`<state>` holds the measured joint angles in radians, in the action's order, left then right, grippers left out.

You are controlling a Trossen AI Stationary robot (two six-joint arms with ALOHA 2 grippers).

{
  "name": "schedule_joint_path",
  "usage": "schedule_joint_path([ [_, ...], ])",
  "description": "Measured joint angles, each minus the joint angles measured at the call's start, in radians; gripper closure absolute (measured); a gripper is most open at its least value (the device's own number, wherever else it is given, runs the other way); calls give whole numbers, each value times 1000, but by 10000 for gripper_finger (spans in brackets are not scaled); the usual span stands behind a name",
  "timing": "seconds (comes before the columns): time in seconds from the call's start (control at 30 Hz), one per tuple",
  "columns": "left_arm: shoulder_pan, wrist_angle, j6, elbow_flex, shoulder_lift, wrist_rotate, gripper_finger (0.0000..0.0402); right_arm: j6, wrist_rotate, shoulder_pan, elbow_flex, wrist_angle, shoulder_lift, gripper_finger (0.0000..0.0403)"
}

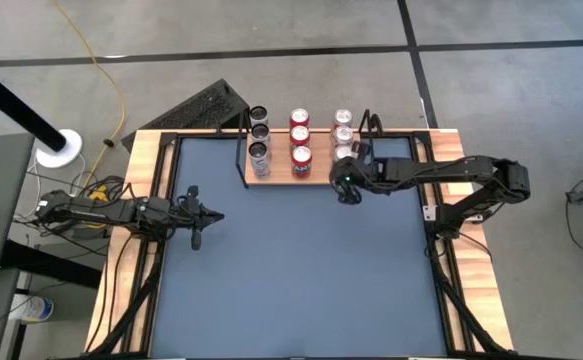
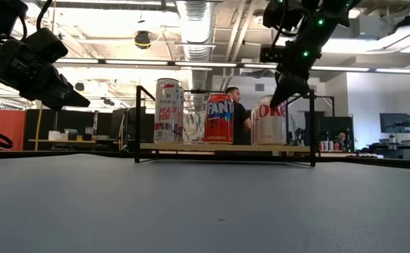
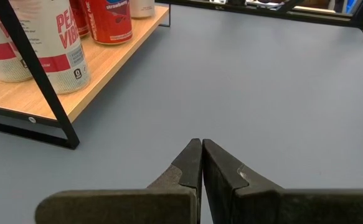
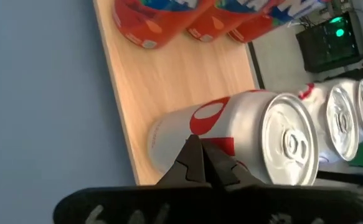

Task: Place canned beverage on shelf
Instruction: Put the red-silver soda can on the shelf aligned with the other red-silver soda cans

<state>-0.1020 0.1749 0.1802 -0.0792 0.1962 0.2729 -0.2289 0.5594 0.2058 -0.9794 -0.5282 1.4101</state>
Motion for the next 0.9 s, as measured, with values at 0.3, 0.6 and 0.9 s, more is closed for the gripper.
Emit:
schedule_joint_path([
  [0.3,0,0,0,0,0,0,401,21,24,7,0,-66,0,403],
  [0.6,0,0,0,0,0,0,401,48,71,24,0,-130,0,403],
  [0.9,0,0,0,0,0,0,402,93,73,26,0,-256,0,403],
])
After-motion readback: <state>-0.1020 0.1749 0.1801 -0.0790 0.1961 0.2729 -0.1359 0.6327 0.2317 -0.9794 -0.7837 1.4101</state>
